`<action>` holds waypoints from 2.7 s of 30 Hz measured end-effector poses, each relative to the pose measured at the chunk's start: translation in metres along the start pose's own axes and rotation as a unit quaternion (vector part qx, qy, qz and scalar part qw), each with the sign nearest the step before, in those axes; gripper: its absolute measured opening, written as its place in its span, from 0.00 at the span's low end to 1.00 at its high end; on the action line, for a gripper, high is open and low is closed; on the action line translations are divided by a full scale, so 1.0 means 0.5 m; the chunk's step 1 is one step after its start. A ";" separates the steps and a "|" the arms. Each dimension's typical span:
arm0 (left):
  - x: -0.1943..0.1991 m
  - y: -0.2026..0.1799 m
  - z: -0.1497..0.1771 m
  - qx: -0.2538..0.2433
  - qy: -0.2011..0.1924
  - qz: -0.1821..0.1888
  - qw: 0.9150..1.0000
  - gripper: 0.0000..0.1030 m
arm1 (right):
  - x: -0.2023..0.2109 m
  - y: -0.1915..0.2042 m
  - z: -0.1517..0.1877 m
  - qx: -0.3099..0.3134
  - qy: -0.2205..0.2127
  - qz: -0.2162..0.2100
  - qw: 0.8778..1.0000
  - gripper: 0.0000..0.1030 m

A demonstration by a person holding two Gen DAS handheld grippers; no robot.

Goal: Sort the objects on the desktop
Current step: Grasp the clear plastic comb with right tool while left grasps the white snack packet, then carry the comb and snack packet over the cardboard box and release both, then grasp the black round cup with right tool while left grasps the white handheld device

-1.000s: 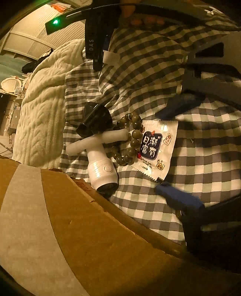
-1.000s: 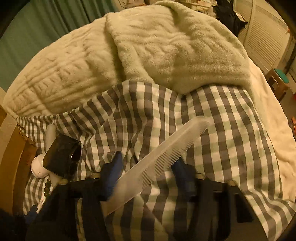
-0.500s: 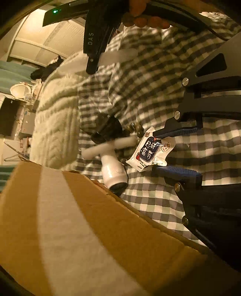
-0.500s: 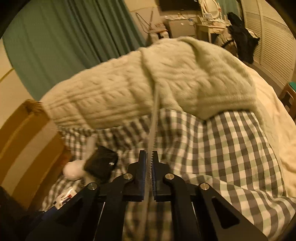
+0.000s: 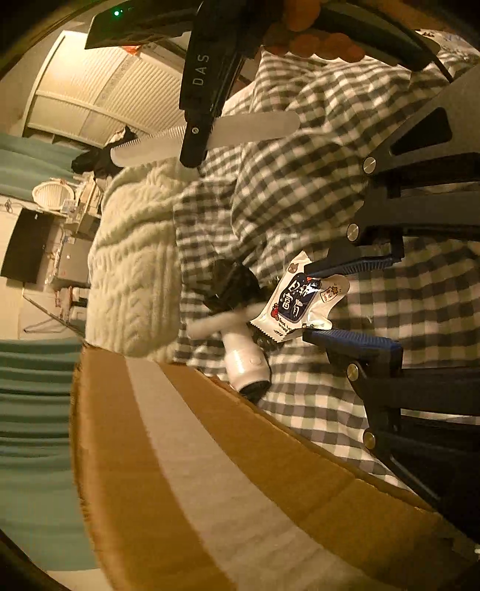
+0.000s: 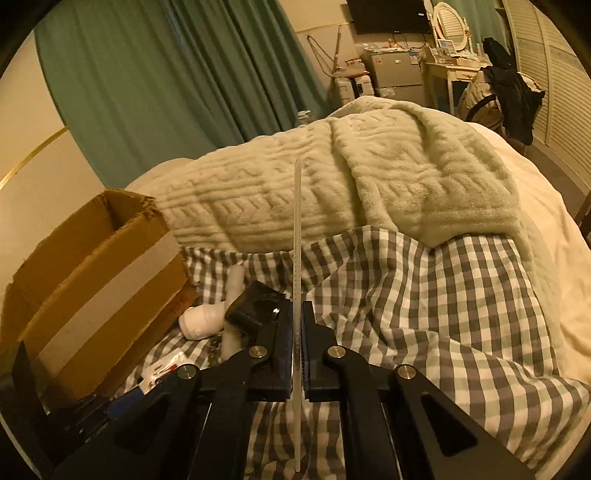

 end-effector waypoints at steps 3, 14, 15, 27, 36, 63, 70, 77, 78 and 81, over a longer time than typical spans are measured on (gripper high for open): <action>0.025 -0.020 -0.012 -0.008 -0.012 0.008 1.000 0.27 | 0.023 0.013 0.001 0.006 -0.005 -0.008 1.000 0.03; 0.249 -0.026 -0.155 -0.007 -0.118 0.020 0.993 0.27 | 0.188 0.125 -0.053 0.058 -0.045 -0.032 0.997 0.03; 0.269 -0.009 -0.168 -0.002 -0.125 0.010 0.992 0.27 | 0.199 0.147 -0.061 0.064 -0.048 -0.037 0.996 0.03; 0.343 0.311 -0.155 0.075 -0.093 -0.139 0.983 0.27 | 0.122 0.470 -0.079 0.149 -0.022 -0.124 0.981 0.03; 0.341 0.331 -0.112 0.062 -0.119 -0.187 0.973 0.89 | 0.029 0.495 -0.029 0.139 0.015 -0.119 0.983 0.64; 0.215 -0.167 -0.034 -0.146 -0.101 -0.084 0.981 1.00 | 0.243 -0.037 0.009 0.044 -0.076 0.029 0.996 0.67; -0.003 -0.154 -0.014 -0.217 -0.029 -0.118 0.969 1.00 | 0.219 -0.059 0.032 0.050 -0.063 0.030 0.996 0.67; -0.084 -0.095 -0.016 -0.236 -0.023 -0.145 0.961 1.00 | 0.117 -0.005 0.035 0.075 -0.019 0.007 0.997 0.67; -0.085 -0.092 -0.020 -0.235 -0.026 -0.145 0.961 1.00 | 0.103 0.002 0.035 0.079 -0.014 0.006 0.997 0.67; -0.100 -0.081 -0.041 -0.224 -0.031 -0.133 0.965 1.00 | 0.041 0.030 0.036 0.092 0.012 -0.001 0.996 0.67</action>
Point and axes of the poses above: each gripper's, at about its wrist camera, not at the fingertips, and x roughly against the way its jaws point, y to its left, z to its underside, the point moved 3 cm from there along -x, roughly the way its jaws point, and after that the axes turned 4 degrees about -x, right-handed, at the moved point
